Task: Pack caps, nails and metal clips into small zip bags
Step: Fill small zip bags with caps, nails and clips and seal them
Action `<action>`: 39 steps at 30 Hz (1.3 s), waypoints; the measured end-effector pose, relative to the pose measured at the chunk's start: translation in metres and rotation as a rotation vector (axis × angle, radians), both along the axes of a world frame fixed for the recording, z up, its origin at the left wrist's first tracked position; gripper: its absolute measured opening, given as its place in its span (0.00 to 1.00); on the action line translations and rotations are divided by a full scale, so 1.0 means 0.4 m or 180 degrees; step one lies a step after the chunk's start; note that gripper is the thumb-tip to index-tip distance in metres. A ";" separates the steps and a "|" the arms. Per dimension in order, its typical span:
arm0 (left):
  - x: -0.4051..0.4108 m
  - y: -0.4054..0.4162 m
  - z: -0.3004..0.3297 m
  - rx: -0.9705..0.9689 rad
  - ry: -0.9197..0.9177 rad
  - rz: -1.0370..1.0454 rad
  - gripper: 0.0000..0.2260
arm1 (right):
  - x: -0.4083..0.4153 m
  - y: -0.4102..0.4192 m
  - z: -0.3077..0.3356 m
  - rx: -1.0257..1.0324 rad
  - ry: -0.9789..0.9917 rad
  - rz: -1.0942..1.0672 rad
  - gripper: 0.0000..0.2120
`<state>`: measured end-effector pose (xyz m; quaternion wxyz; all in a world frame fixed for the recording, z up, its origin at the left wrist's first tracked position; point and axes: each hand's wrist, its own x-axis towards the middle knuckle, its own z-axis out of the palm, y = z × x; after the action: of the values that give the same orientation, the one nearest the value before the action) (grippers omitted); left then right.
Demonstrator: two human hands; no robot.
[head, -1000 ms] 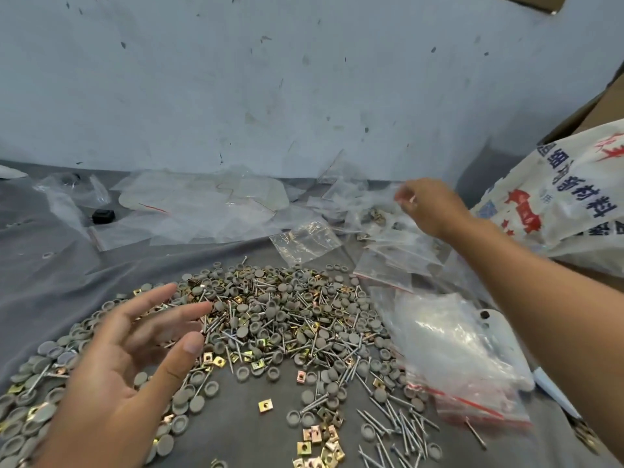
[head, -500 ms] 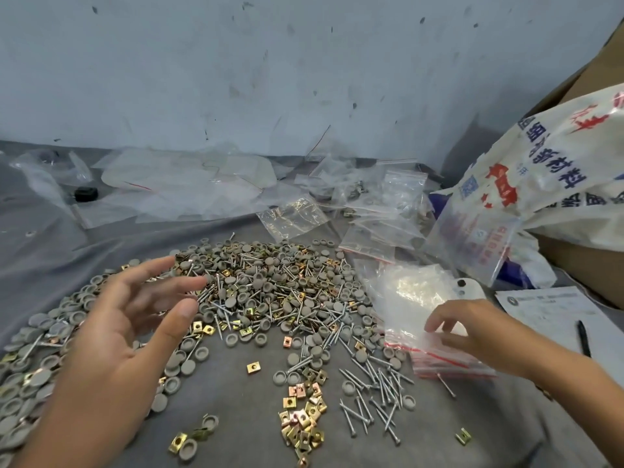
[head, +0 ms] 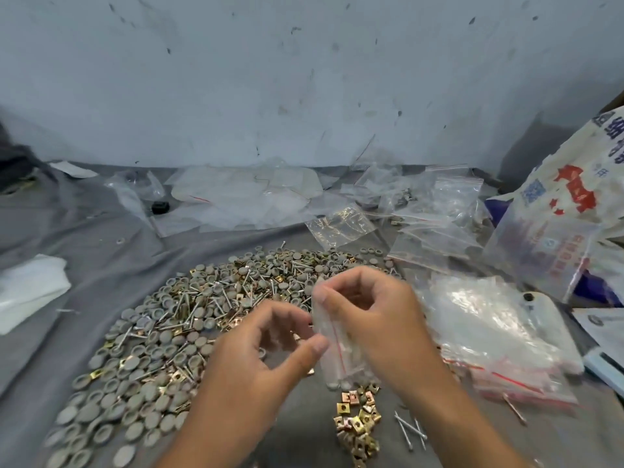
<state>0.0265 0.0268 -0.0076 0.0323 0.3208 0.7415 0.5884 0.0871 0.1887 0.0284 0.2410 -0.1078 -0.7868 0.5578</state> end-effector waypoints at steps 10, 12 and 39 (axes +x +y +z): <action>-0.057 -0.066 -0.023 -0.0552 0.0432 0.0615 0.05 | -0.074 -0.083 -0.084 -0.0551 0.0090 0.0072 0.12; -0.069 -0.071 -0.026 -0.0538 0.0414 0.0775 0.09 | -0.076 -0.081 -0.093 -0.0562 0.0037 0.0150 0.12; -0.049 -0.052 0.004 0.0172 -0.0882 -0.0515 0.13 | -0.032 -0.038 -0.074 -0.1016 0.0096 0.0888 0.14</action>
<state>0.0068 0.0058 -0.0061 0.1729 0.2960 0.6856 0.6422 0.0744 0.1734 -0.0012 0.1530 -0.0264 -0.6921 0.7049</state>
